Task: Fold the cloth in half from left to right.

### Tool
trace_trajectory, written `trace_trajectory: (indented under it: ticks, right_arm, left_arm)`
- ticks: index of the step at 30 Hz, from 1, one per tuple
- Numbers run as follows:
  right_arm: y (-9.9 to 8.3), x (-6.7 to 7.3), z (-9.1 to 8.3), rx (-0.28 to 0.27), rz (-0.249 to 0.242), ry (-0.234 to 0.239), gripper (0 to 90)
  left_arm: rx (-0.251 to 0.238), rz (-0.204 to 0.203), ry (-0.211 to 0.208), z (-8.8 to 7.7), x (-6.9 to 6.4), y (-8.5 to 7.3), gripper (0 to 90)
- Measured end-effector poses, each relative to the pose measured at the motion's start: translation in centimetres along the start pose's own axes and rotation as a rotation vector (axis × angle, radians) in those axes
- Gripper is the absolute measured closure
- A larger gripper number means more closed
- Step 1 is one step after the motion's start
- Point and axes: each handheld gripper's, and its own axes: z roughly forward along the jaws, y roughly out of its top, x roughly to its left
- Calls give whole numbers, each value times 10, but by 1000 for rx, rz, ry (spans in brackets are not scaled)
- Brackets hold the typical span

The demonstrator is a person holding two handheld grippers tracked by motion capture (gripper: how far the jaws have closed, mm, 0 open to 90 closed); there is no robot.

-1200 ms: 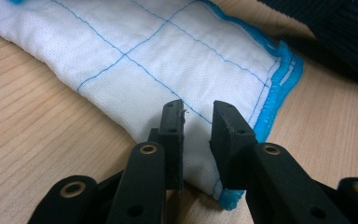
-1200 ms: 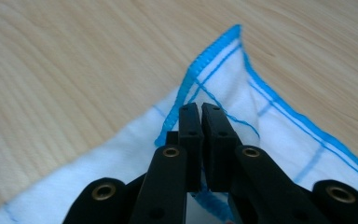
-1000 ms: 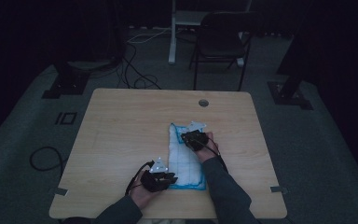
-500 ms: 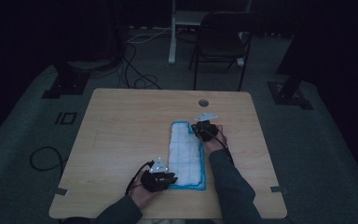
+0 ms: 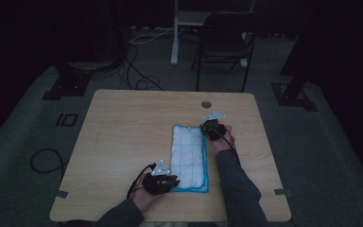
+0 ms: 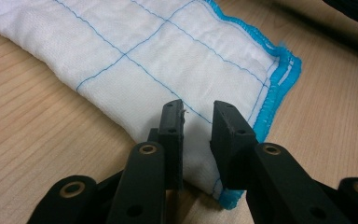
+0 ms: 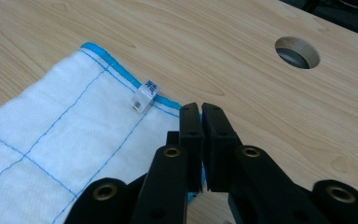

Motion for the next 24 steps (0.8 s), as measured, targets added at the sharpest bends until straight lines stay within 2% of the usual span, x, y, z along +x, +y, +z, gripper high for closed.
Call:
trace_trajectory:
  ticks: [6, 8, 14, 16, 24]
  right_arm:
    - [-1, 2, -3, -9, -7, 11, 828]
    - [-3, 4, -5, -14, -11, 18, 800]
    - [-9, 6, -6, -11, 8, 29, 724]
    - [-11, 7, -6, -12, 13, 36, 707]
    - [-14, 10, -7, -21, 26, 53, 659]
  left_arm:
    - [2, -7, -14, 0, 1, 1, 705]
    - [-4, -27, -30, -1, 2, 2, 683]
    - [-29, -56, -14, -4, 8, 6, 653]
    - [-30, -55, -8, -5, 9, 7, 647]
    - [-59, -67, 45, -15, 26, 16, 622]
